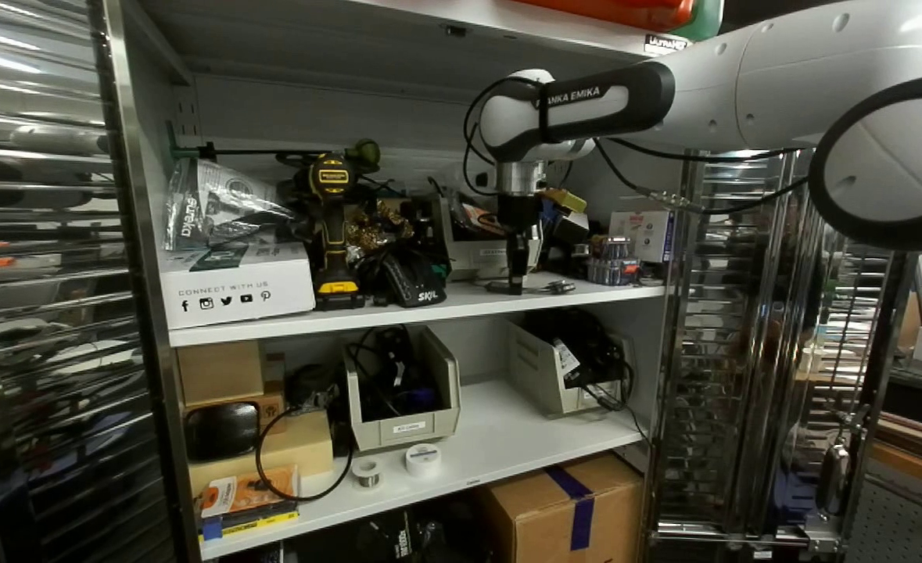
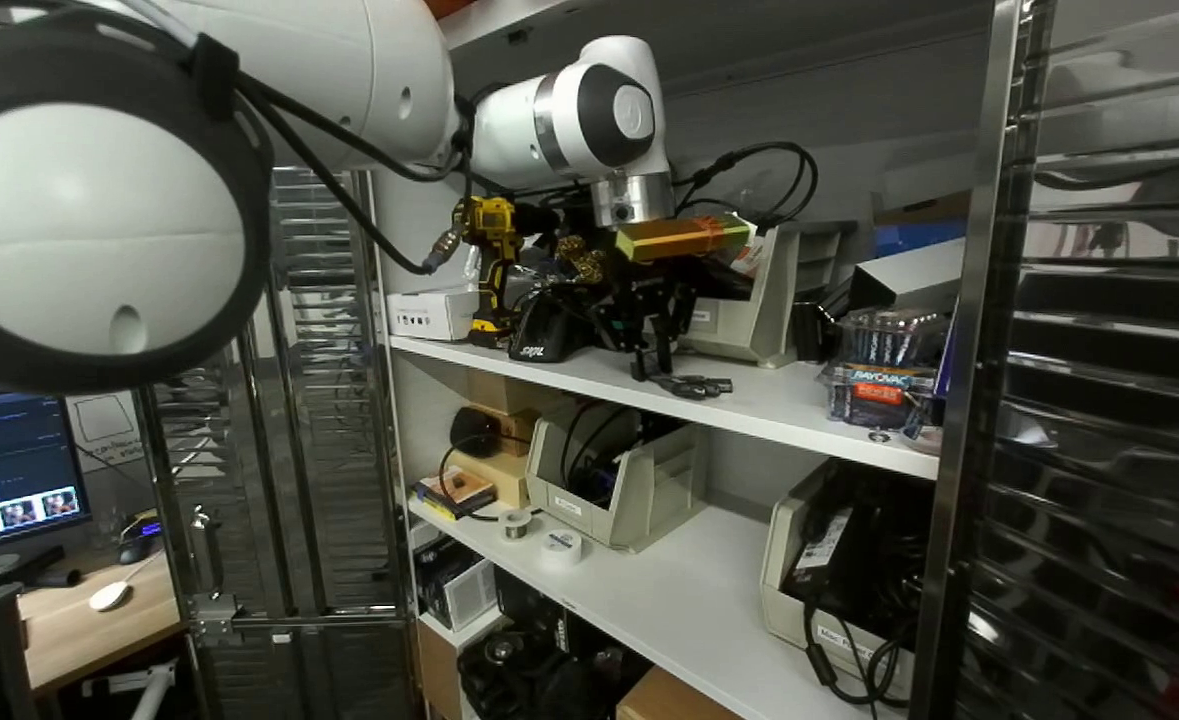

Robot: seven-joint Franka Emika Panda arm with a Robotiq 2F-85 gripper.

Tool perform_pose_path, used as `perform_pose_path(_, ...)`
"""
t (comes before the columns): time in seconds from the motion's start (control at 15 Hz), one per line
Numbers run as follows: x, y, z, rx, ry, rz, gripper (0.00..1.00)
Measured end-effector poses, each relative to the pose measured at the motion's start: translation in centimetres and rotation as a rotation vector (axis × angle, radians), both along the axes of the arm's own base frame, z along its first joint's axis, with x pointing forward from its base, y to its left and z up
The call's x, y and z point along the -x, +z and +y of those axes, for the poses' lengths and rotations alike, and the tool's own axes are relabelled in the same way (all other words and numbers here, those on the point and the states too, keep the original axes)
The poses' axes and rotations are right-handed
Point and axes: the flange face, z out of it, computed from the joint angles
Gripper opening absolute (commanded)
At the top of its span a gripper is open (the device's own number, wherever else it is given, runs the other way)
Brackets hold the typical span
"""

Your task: Pick the cable and put it in the box

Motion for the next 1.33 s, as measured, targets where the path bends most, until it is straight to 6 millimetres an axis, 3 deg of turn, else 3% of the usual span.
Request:
perform_pose_path(0.27, 0.6, 0.0, -1.9, 0.022, -0.058, 0.006, 0.22)
perform_pose_path(0.53, 2.6, 0.0, -3.3, 0.026, -0.188, 0.013, 0.22)
perform_pose_path(0.87, 5.7, -0.1, -2.7, -0.004, -0.343, 0.000, 0.21)
perform_pose_path(1.33, 8.8, -1.0, -1.5, -0.146, -0.541, -0.267, 0.20)
